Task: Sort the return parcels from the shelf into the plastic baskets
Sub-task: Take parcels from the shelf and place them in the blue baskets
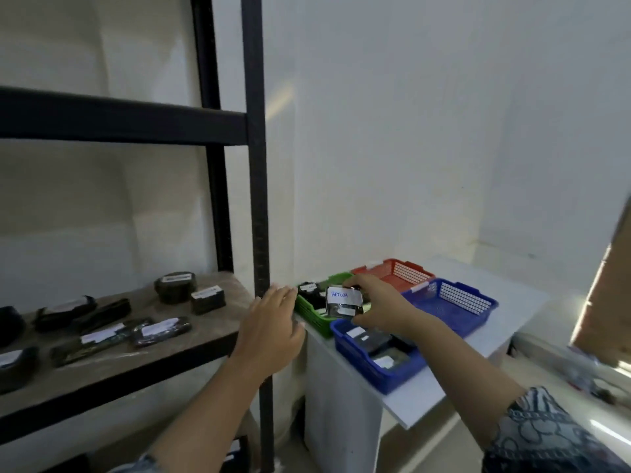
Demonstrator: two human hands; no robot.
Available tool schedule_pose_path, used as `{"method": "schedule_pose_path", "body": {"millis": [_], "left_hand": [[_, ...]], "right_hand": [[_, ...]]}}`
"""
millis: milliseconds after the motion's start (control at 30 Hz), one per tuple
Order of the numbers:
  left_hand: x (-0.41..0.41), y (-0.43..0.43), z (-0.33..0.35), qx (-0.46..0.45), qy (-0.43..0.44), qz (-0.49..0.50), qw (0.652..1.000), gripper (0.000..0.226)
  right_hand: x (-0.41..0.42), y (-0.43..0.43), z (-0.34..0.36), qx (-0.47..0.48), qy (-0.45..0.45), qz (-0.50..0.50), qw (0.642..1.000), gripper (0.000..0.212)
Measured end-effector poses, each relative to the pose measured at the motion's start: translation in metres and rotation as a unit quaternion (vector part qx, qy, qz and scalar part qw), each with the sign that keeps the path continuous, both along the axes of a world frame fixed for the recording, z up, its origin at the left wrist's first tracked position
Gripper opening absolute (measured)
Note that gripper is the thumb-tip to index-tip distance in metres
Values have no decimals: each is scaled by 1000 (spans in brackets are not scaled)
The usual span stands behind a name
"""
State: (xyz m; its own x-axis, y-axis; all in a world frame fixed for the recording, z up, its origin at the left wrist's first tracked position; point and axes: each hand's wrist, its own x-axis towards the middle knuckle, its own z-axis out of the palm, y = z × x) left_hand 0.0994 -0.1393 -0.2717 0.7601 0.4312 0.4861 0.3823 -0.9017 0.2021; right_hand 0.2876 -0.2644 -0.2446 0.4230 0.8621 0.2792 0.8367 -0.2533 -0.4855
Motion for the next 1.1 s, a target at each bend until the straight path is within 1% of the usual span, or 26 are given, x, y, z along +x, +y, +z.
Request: {"method": "schedule_pose_path", "body": {"millis": [100,233,400,567,733,833,933,1100], "left_hand": [[41,4,-28,-25,21,0,999,61],[98,20,-67,-60,49,8,997,60],[170,39,-108,-111,92,20,989,60],[237,57,-145,-138,120,24,983,60],[280,58,-176,-169,140,36,975,60],[299,59,-194,-187,147,71,969,60],[316,60,-209,-217,140,133,957,60],[346,56,-227,-279,97,249,922,59]], "right_hand": [[34,-3,-30,-32,15,-18,999,63],[86,3,-67,-70,30,-36,996,60],[155,15,-98,-124,49,-60,989,61],[213,22,-131,-164,51,-58,983,58],[266,19,-169,-205,68,-48,975,57],[301,19,-189,-227,74,-41,970,55],[338,22,-206,-260,67,-14,963,57],[393,28,-229,-321,71,57,943,54]]}}
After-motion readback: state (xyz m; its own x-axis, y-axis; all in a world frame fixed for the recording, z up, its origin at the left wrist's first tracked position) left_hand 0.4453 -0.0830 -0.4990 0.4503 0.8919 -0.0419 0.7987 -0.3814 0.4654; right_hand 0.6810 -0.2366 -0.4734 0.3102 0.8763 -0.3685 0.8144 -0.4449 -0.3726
